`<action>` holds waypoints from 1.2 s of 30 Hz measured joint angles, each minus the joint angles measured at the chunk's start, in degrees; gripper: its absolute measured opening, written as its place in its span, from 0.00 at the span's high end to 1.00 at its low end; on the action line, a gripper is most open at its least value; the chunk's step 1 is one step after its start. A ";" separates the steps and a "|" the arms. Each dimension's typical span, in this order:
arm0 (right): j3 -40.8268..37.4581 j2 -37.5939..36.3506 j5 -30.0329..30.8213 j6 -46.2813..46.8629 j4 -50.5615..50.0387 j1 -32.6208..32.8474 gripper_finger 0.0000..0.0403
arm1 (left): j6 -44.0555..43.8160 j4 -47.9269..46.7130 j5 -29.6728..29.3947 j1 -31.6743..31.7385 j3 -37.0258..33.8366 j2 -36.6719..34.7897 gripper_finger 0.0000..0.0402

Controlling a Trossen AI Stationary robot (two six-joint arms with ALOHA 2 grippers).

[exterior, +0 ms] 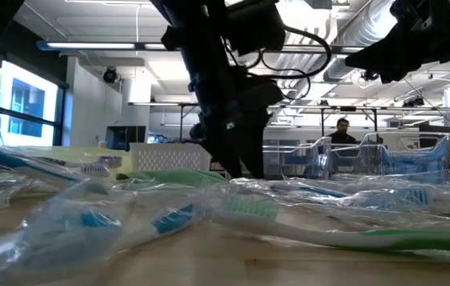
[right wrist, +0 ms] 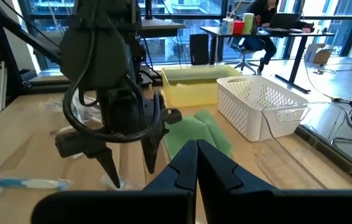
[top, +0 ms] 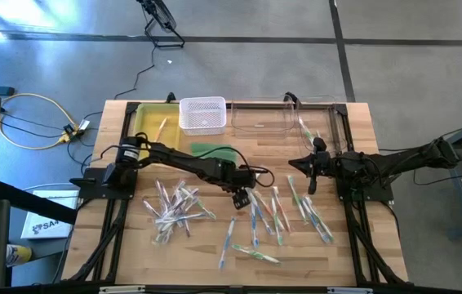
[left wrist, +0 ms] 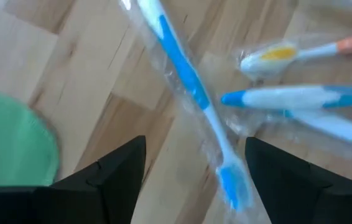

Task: Pick & Place Toothbrushes
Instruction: Put the blue toothbrush into the white bin

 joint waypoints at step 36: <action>0.00 0.00 0.02 -0.46 -0.14 0.02 0.99 | 0.34 1.06 3.30 0.17 -0.04 3.10 0.78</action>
